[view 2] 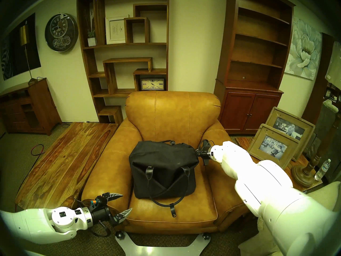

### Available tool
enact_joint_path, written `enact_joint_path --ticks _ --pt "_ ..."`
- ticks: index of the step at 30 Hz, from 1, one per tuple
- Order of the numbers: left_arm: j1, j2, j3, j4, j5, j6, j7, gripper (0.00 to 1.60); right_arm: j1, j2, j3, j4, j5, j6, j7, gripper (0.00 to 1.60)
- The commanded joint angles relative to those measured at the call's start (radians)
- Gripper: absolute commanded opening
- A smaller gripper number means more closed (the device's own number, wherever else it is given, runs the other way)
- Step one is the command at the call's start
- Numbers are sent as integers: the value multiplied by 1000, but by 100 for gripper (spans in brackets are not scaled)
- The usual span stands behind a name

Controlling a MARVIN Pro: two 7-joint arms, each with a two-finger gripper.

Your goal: Open a bag with a zipper

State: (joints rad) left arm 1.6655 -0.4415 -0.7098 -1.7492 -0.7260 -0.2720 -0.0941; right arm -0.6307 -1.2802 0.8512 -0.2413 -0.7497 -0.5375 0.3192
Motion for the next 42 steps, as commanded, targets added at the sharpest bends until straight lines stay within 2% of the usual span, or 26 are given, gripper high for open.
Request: enact_joint_path --ticks 1,8,16,23,42 --pt "-1 0 -2 -9 2 -10 0 160 88 37 18 -42 18 -93 39 0" --pt "-2 0 -1 -9 2 -10 0 160 127 56 45 -42 40 -193 144 0" --pt "-3 1 1 -9 2 -10 1 160 171 25 79 -18 72 -251 275 0" --pt "-5 1 2 -9 1 -10 1 160 208 -13 85 -8 72 -262 389 0" --pt "-8 2 7 -9 0 -10 3 160 313 -128 125 21 89 -224 668 0"
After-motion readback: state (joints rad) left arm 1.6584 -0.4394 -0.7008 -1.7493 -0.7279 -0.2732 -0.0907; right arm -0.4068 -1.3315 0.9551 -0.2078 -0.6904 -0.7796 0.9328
